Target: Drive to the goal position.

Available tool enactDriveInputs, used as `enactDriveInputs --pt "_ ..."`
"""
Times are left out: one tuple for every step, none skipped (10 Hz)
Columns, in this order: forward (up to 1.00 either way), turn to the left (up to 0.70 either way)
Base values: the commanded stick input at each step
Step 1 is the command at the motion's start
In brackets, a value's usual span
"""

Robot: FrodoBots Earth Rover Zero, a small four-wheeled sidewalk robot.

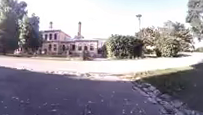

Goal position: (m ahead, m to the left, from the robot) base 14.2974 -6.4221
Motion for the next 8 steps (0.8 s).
enactDriveInputs --pt "0.7 0.0" --pt "0.7 0.0" --pt "0.7 0.0" --pt "0.7 0.0" --pt "0.7 0.0" --pt "0.7 0.0" --pt "0.7 0.0" --pt "0.7 0.0"
